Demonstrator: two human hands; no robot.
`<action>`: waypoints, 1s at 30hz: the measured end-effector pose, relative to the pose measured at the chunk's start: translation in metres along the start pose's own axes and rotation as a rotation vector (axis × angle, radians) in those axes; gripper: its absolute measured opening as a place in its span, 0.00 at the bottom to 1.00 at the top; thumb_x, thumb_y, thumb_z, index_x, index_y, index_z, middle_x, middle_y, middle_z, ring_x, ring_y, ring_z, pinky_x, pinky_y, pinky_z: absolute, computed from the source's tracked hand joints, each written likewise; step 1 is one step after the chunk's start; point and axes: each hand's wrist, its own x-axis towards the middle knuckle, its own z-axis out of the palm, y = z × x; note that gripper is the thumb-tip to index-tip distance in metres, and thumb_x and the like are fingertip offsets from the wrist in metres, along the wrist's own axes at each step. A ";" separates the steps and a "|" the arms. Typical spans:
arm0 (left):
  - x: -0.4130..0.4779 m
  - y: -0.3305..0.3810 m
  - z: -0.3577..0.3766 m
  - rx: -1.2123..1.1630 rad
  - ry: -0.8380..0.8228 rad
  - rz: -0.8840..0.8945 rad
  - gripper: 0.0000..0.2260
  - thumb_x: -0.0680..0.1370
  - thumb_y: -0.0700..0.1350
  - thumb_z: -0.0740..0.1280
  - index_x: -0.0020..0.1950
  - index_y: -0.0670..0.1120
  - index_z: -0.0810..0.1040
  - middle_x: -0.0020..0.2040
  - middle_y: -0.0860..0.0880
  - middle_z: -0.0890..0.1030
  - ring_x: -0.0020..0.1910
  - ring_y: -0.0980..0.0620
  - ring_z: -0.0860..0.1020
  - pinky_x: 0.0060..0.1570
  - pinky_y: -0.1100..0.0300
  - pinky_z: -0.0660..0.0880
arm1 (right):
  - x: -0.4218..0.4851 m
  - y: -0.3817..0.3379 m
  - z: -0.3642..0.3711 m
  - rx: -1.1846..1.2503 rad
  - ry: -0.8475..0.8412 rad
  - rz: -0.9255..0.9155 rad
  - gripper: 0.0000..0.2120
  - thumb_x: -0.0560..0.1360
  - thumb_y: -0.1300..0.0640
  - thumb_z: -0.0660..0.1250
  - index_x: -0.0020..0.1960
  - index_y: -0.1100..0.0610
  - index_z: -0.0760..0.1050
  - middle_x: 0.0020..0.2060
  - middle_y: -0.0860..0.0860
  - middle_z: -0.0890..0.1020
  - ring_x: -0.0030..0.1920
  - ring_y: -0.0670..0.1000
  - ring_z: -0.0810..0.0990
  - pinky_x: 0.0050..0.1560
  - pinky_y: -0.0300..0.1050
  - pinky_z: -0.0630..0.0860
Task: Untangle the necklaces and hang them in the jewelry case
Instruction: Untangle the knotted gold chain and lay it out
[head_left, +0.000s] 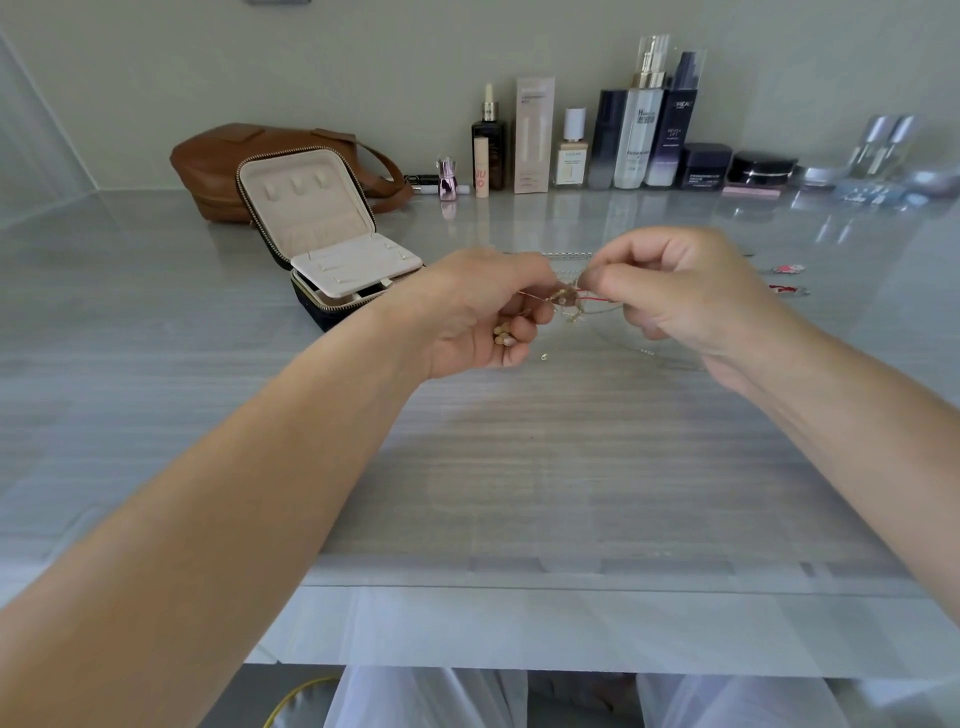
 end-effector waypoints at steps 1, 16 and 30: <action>0.000 0.000 0.000 -0.004 -0.004 0.006 0.04 0.76 0.40 0.63 0.40 0.43 0.74 0.28 0.50 0.72 0.23 0.57 0.65 0.24 0.67 0.67 | 0.000 0.000 0.000 0.010 0.009 0.010 0.08 0.69 0.63 0.68 0.33 0.53 0.78 0.19 0.42 0.70 0.20 0.40 0.65 0.23 0.29 0.60; -0.001 0.000 -0.001 -0.029 0.074 0.102 0.05 0.76 0.38 0.65 0.40 0.47 0.76 0.31 0.51 0.72 0.22 0.58 0.69 0.24 0.68 0.69 | 0.001 -0.001 -0.003 0.333 -0.207 0.292 0.11 0.71 0.67 0.58 0.32 0.56 0.67 0.25 0.49 0.71 0.21 0.44 0.60 0.24 0.37 0.53; -0.001 -0.002 0.001 0.060 0.073 0.096 0.05 0.73 0.40 0.69 0.38 0.48 0.78 0.38 0.49 0.72 0.24 0.58 0.70 0.26 0.65 0.70 | 0.002 -0.001 -0.001 0.363 -0.113 0.266 0.08 0.72 0.67 0.63 0.36 0.58 0.72 0.32 0.52 0.77 0.20 0.43 0.62 0.24 0.36 0.54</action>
